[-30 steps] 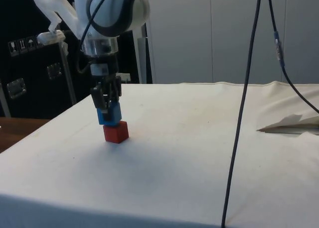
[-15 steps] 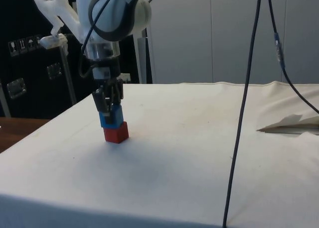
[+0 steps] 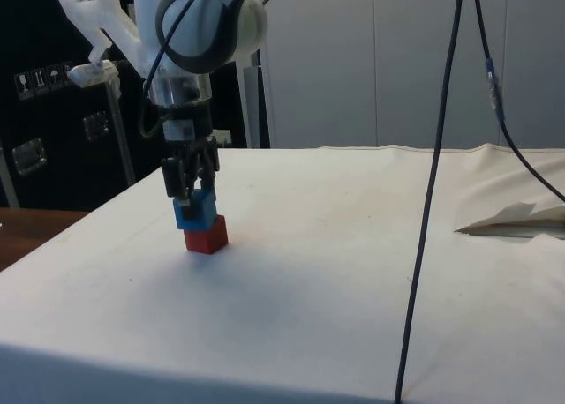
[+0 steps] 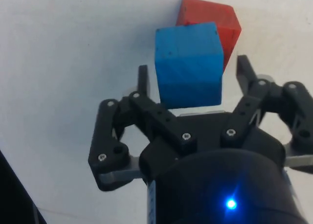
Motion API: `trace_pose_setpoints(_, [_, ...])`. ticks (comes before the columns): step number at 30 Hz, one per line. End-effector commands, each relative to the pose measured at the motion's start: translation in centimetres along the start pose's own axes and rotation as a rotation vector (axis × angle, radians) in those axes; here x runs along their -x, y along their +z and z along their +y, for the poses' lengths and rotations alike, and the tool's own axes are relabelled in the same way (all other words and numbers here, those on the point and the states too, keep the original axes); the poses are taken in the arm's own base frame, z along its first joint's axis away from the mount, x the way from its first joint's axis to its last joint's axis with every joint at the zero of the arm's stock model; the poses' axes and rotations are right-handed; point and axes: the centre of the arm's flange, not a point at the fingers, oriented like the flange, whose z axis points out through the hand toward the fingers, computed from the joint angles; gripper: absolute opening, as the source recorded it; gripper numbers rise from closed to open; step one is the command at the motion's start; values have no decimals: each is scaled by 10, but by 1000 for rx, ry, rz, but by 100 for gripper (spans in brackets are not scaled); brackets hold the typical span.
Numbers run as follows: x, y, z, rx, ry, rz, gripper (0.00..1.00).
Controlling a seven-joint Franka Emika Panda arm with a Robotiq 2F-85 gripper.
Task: Stack the two cubes.
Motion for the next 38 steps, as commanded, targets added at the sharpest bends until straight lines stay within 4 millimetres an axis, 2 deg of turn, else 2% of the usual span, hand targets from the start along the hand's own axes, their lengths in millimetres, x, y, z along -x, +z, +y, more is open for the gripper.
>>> trace_pose_setpoints(1, [0, 0, -1, 4, 2, 0, 65])
trace_pose_setpoints(4, [0, 0, 0, 0, 0, 0, 94])
trace_pose_setpoints(5, [0, 0, -1, 5, 1, 0, 99])
trace_pose_setpoints(22, [-1, -4, 0, -1, 0, 6, 100])
trace_pose_setpoints(33, [4, -31, 3, -3, 0, 36, 100])
trace_pose_setpoints(38, [3, -37, 4, -7, 3, 44, 100])
